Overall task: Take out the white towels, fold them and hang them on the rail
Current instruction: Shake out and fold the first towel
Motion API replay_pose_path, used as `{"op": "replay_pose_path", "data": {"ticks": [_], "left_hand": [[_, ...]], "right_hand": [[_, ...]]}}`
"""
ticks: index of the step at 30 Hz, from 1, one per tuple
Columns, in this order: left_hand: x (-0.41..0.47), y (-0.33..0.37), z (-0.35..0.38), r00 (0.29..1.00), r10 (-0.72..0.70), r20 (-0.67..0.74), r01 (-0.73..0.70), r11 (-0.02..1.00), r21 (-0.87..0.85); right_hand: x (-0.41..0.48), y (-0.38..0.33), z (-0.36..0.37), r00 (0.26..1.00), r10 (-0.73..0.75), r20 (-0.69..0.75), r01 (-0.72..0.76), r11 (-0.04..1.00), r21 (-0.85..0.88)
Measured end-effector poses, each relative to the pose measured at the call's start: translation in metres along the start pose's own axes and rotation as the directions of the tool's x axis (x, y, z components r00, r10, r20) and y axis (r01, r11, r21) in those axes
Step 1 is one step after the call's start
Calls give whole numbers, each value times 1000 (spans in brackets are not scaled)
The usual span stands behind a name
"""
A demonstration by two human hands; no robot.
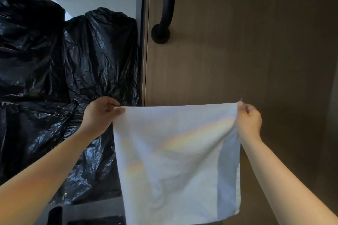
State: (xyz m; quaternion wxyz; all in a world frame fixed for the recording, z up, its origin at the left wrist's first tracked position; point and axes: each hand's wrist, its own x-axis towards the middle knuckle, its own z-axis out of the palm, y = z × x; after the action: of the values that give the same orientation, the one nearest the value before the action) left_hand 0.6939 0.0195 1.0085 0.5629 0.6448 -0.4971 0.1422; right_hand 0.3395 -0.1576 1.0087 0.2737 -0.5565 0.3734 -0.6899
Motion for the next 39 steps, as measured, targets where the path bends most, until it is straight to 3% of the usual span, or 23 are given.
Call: {"op": "replay_pose_path", "data": {"ticks": [4, 8, 10, 12, 14, 17, 20, 25, 31, 39], "left_hand": [[-5, 3, 2, 999, 30, -17, -29, 997, 73], [-14, 5, 0, 995, -54, -82, 40, 987, -158], [-14, 2, 2, 990, -73, -117, 52, 983, -174], [-12, -4, 10, 993, -64, -102, 61, 998, -36], [-16, -13, 22, 993, -115, -11, 115, 990, 82], [-41, -35, 43, 966, -240, 92, 231, 967, 105], [-72, -53, 60, 966, -242, 92, 229, 964, 131], [-98, -51, 69, 939, -334, 85, 325, 940, 106], [-142, -15, 65, 919, -384, 87, 393, 909, -139], [-191, 27, 69, 832, -517, 201, 550, 722, -419]], "right_hand": [[-10, -1, -4, 992, -126, -8, 125, 989, -75], [-23, -9, -14, 943, -326, -72, 314, 939, -142], [-25, -10, -17, 923, -373, -94, 360, 924, -131], [-27, -6, -16, 926, -371, -66, 357, 919, -166], [-30, 9, -13, 941, -338, 16, 325, 889, -323], [-41, 48, -13, 966, -206, 155, 257, 734, -629], [-62, 83, -17, 976, -83, 200, 203, 670, -714], [-91, 94, -22, 958, -16, 285, 186, 793, -581], [-131, 74, -22, 966, 57, 254, 21, 956, -292], [-188, 47, -13, 929, 176, 327, -190, 982, 9]]}}
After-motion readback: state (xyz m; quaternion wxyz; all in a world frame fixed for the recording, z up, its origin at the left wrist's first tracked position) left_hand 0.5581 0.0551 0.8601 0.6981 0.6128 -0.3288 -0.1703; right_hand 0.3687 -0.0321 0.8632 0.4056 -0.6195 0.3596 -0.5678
